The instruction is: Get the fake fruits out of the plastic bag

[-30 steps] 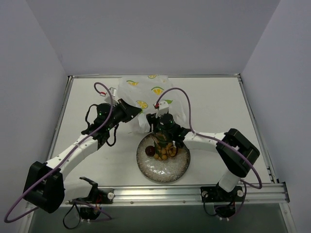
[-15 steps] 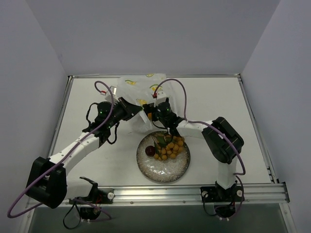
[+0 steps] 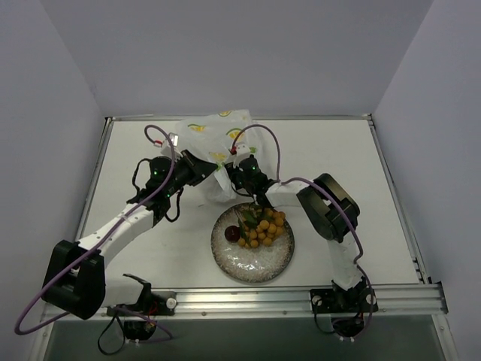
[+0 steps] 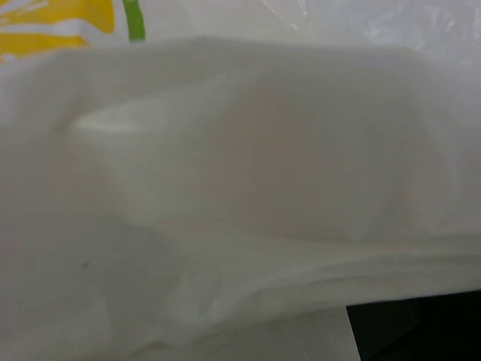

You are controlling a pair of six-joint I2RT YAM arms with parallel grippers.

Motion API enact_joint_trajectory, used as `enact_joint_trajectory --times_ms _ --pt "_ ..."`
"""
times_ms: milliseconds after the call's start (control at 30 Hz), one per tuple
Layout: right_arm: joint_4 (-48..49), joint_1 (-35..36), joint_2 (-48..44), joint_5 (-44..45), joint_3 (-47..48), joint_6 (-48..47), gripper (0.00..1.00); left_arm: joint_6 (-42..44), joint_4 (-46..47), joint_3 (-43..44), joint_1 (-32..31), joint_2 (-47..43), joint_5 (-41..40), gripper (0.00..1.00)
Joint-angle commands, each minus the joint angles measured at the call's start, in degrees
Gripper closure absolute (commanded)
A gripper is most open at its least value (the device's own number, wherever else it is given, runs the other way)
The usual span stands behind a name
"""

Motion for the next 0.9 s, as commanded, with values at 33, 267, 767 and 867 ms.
enact_joint_trajectory --times_ms 33,267,767,867 --pt "1.82 -0.96 0.28 0.02 3.87 -2.11 0.00 0.54 2.47 -0.07 0.93 -0.61 0.78 0.98" --pt "5.14 -1.49 4.50 -3.31 7.38 -4.32 0.00 0.81 2.55 0.90 1.37 1.49 1.21 0.98" --pt "17.27 -2.73 -0.14 -5.34 -3.49 -0.01 0.64 0.10 3.34 0.81 2.60 3.25 1.65 0.98" --pt "18.86 -2.55 -4.10 -4.91 -6.32 0.78 0.75 0.19 2.99 0.46 2.51 2.29 1.13 0.98"
